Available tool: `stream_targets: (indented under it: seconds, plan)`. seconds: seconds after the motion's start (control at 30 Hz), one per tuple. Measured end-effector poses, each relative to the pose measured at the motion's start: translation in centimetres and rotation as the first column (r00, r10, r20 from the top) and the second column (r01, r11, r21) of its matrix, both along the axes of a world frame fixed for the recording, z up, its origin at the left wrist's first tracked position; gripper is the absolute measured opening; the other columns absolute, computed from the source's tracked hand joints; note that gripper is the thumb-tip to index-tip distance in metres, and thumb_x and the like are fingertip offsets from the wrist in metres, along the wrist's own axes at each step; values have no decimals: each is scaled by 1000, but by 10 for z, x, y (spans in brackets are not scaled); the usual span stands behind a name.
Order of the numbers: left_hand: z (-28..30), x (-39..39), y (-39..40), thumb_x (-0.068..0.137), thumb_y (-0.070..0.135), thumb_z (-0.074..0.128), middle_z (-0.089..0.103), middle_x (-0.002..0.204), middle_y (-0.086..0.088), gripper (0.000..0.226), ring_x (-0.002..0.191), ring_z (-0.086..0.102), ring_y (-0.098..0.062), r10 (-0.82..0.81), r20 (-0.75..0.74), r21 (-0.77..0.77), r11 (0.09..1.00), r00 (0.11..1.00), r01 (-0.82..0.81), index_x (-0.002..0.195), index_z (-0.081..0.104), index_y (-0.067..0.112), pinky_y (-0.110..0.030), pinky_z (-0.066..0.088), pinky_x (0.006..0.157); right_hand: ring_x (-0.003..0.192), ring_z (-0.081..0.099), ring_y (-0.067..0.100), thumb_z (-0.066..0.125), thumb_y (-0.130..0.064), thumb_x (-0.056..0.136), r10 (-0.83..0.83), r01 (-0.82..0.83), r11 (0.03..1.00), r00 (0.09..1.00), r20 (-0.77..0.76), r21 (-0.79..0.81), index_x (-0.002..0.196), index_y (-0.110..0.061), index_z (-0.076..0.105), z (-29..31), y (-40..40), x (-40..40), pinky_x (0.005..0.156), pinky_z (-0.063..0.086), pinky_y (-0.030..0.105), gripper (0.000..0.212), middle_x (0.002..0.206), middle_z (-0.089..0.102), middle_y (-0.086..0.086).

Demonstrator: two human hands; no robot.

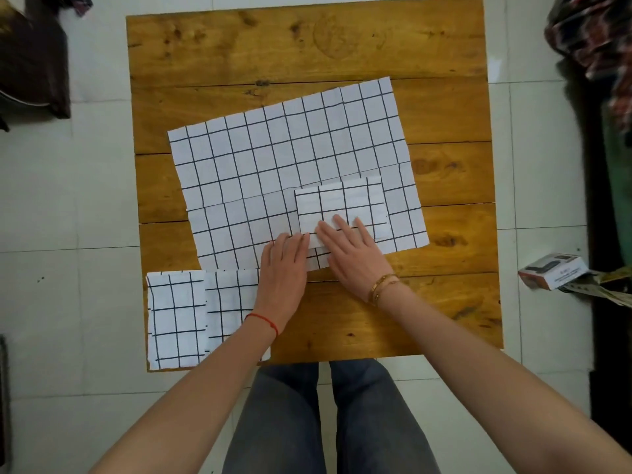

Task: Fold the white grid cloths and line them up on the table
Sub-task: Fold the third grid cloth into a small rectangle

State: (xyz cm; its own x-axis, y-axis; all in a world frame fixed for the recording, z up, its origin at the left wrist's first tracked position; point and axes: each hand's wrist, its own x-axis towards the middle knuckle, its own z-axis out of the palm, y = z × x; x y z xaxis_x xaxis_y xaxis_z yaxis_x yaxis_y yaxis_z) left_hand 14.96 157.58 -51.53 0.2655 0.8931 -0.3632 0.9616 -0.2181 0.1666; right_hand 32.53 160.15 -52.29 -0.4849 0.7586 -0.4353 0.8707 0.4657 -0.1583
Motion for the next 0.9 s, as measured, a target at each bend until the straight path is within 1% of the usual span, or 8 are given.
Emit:
stream_targets:
  seconds: [0.1,0.23,0.43,0.6,0.67,0.77,0.83,0.9]
  plan:
    - [-2,2,-4,89,8,56,37,147,-11,65,140,29,-31,11,-32,-54,998,999,-12,149,31,12,-49,26,116,147,5,25,21,-38,100,21,-21,999,1000,21,-26,152,-17,15,-2,-7,-6,118,12,52,57,160,11,0]
    - [-2,5,-7,89,7,55,28,153,-10,71,144,21,-31,15,-80,-80,997,997,-22,152,22,13,-50,21,118,147,-2,25,16,-42,100,37,-34,998,997,69,-45,153,-19,10,-6,-10,1,118,6,53,58,160,3,-1]
    - [-2,10,-8,91,4,46,22,156,-9,71,146,16,-31,32,-86,-69,997,996,-38,154,15,13,-51,18,119,147,-7,24,-1,-50,97,-50,54,998,989,142,-27,152,-20,2,-4,-16,51,118,6,52,63,159,-1,0]
    - [0,12,-7,93,7,46,21,156,-8,68,146,14,-30,55,-80,-84,995,995,-61,153,15,13,-49,16,119,147,5,24,-1,-52,97,-123,127,992,979,160,-10,151,-18,18,1,-22,86,117,5,50,66,158,13,2]
    - [0,13,-5,95,13,45,26,154,-7,61,145,18,-29,73,-53,-77,994,996,-77,152,22,13,-48,19,119,146,16,25,6,-50,98,-138,137,990,984,115,21,148,-17,30,5,-18,86,117,7,47,65,155,25,4]
    - [0,16,1,97,20,45,44,138,-6,43,129,39,-24,185,69,-6,983,980,-185,139,42,13,-39,36,108,132,41,25,26,-40,100,-253,260,957,965,-66,132,131,-13,51,14,3,71,111,28,42,49,139,51,6]
    - [1,19,8,95,24,51,51,120,-4,33,109,48,-20,324,161,13,944,932,-330,126,49,13,-32,43,92,119,49,23,36,-32,98,-349,382,909,917,-196,168,125,-12,55,17,29,58,102,38,38,38,127,57,5]
    - [1,22,17,92,31,56,51,110,-3,32,99,48,-18,485,210,-35,871,849,-489,118,50,13,-30,43,84,111,51,23,43,-25,97,-398,455,875,870,-292,163,119,-13,58,18,59,45,96,43,37,29,119,59,4]
